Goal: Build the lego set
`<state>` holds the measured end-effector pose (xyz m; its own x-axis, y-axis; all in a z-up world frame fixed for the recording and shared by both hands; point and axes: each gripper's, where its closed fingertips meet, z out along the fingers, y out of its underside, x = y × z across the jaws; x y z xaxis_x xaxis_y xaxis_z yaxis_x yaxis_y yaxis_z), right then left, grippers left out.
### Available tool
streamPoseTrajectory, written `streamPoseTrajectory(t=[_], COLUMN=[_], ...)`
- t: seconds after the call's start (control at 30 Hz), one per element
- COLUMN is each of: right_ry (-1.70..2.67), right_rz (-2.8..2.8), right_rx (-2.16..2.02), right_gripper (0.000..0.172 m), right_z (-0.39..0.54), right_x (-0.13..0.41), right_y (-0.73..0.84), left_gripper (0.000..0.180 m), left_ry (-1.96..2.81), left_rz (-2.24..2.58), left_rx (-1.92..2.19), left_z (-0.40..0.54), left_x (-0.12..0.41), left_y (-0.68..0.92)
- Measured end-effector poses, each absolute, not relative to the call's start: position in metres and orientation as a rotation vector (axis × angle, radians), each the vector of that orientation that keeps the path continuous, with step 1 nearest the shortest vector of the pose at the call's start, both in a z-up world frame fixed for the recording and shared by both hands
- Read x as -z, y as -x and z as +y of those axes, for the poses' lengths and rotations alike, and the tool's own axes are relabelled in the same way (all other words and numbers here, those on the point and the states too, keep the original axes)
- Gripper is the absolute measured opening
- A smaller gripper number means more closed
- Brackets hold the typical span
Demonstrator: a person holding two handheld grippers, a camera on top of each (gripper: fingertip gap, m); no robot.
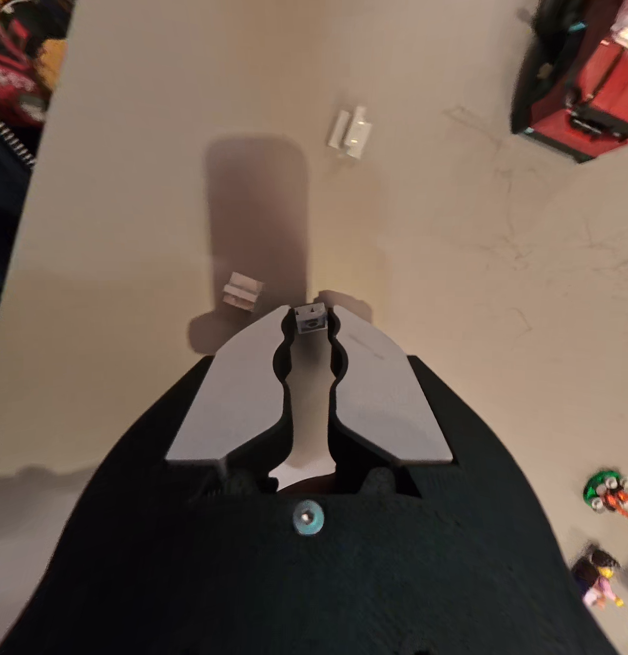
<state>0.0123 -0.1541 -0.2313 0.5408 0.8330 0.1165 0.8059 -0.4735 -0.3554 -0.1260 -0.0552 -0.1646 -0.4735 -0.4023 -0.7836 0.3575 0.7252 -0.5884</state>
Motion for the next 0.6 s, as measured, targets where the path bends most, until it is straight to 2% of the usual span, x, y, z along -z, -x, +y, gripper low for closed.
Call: streamPoseTrajectory(t=[0.17,0.37,0.6], right_ry=[2.358,2.065,2.023], right_rz=[-0.993,-0.668,-0.507], right_rx=[0.042,-0.147,-0.282], right_gripper=[0.017,0.017,0.017], right_z=[-0.111,-0.055,-0.034], right_x=[0.202,0.133,0.101], right_y=[-0.004,0.057,0.064], left_gripper=[0.016,0.016,0.016], left_ry=[-0.03,-0.157,-0.276], left_rz=[1.767,1.538,1.315], left_rx=[0.854,0.711,0.589], left_z=[-0.054,-0.046,-0.042], left_x=[0.151,0.125,0.102], left_y=[0.118,0.103,0.091])
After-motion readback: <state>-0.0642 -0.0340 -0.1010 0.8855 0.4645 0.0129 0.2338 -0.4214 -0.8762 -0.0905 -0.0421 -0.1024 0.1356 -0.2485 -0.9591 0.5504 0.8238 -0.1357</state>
